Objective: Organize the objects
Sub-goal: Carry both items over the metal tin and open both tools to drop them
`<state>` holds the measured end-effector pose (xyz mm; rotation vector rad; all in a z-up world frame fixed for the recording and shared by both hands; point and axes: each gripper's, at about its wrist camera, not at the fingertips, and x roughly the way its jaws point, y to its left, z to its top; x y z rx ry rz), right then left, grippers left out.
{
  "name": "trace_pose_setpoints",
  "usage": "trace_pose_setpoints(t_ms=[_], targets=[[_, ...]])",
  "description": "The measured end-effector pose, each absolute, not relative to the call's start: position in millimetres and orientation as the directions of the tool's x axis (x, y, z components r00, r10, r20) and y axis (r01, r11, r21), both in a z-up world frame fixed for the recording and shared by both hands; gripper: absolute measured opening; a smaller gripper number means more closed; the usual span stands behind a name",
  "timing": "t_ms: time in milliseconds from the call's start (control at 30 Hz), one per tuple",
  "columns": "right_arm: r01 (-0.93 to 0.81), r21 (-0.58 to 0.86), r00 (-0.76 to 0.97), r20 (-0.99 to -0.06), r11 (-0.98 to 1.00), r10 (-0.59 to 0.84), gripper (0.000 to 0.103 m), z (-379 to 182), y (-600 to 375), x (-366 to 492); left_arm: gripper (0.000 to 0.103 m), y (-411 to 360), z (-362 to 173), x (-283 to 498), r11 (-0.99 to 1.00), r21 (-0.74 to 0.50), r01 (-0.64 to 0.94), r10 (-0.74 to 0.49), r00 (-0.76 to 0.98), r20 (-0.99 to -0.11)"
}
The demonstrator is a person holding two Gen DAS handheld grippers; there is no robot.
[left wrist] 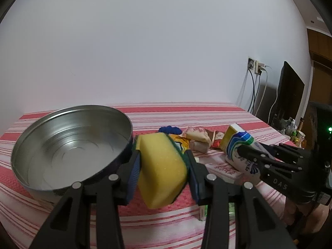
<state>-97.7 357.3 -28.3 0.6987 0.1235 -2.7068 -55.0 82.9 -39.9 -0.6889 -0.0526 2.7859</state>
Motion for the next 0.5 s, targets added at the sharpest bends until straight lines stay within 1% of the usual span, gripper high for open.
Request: trace_pose_setpoints(t_ms=[500], targets=[[0.390,0.001,-0.829,-0.434,-0.921,-0.352,0.026,-2.5,339.2,-84.8,0.041,60.6,-25.6,-46.6,-0.968,-0.106,-0.230,0.253,-0.875,-0.413]])
